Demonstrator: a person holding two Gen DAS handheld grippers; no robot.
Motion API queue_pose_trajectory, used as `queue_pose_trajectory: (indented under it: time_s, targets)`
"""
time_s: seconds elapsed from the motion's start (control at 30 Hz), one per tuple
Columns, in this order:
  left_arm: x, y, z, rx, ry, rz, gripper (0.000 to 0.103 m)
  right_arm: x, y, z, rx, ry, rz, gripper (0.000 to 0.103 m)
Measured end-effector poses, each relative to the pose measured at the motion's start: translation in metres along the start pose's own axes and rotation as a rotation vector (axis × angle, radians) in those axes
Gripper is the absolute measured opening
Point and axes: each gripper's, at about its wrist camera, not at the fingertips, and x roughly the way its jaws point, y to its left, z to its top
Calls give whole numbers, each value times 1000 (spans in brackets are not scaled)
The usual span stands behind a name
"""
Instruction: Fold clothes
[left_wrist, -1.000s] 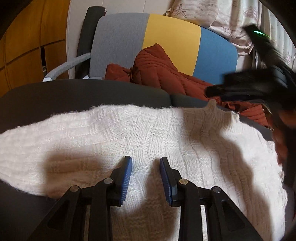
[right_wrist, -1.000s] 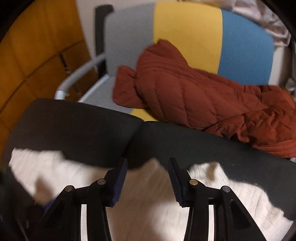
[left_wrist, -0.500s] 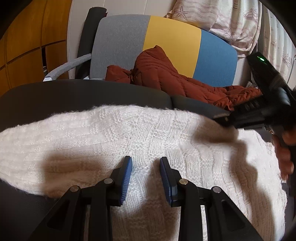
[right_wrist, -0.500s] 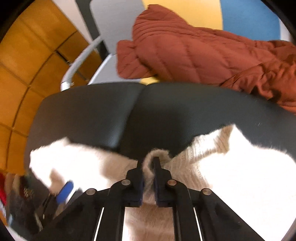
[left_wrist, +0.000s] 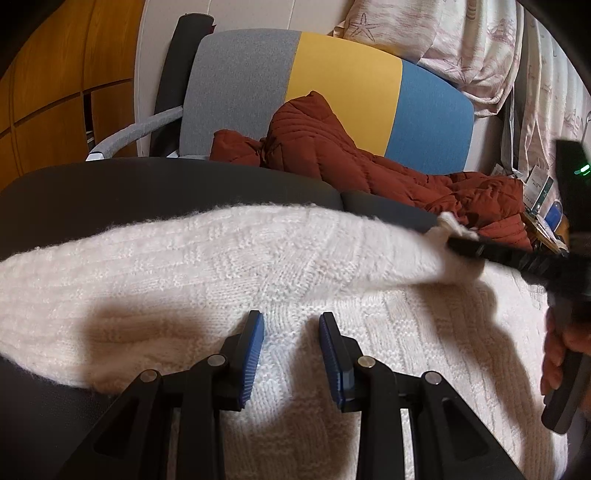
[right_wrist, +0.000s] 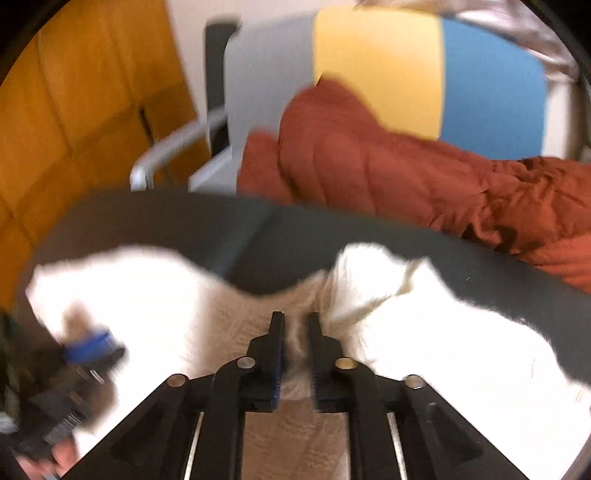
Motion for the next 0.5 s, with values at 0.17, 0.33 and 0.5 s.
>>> queue_pose_trajectory:
  time_s: [0.17,0.33,0.5]
  targets:
    - [1,-1,0,0,-1,1,31,-7,21,2,-24,-12,43,28]
    - [1,0,0,-3,-1,-2,31,40,25,6,17,121,36,28]
    - [1,0,0,-8,-5,-6,31,75,28,28,23,105,-35,32]
